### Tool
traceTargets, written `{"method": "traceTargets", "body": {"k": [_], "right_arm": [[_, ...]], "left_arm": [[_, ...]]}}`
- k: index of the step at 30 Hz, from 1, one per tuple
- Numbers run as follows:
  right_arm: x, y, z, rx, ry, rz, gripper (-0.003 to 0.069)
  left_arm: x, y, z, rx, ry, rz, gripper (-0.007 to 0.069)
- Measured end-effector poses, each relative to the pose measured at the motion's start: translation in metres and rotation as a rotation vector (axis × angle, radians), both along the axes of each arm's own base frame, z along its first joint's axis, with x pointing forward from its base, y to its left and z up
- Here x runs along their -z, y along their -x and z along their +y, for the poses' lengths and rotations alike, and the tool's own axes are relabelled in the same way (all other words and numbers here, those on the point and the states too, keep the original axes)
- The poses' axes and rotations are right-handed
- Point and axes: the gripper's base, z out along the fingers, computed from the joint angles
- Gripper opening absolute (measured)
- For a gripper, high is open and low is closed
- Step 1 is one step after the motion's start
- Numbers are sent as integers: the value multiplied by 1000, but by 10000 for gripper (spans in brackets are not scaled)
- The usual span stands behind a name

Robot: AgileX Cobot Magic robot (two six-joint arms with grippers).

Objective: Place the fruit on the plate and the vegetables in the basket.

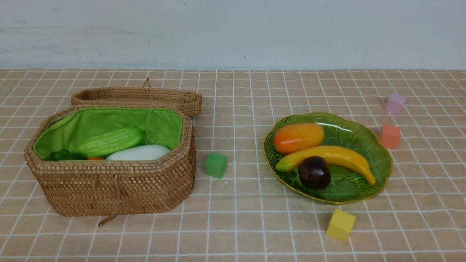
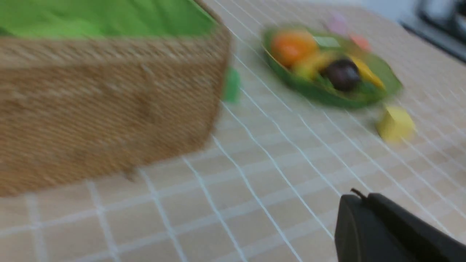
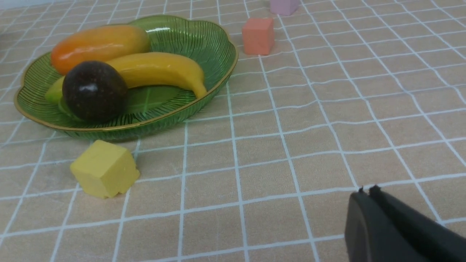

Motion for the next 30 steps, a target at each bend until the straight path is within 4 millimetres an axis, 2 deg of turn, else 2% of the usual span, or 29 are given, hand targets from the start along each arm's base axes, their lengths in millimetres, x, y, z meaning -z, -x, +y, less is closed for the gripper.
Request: {"method": "traceTargets", "body": {"k": [3,6,11,18,30], "right_arm": [[0,0,0,0,0,0,1],[0,0,0,0,0,0,4],[0,0,0,0,0,0,7],[0,0,0,0,-1,0,13],[0,0,0,0,-1,0,24]], "left_arm": [[6,-5,4,-124,-27,-54,-13],[20,-8,7,-212,-29,-24,-13],[40,-6,12,-317,-42,156,-13],[40,-6,12,-344,36,186,-13],[40,-6,12,-347,46,186,-13]]}}
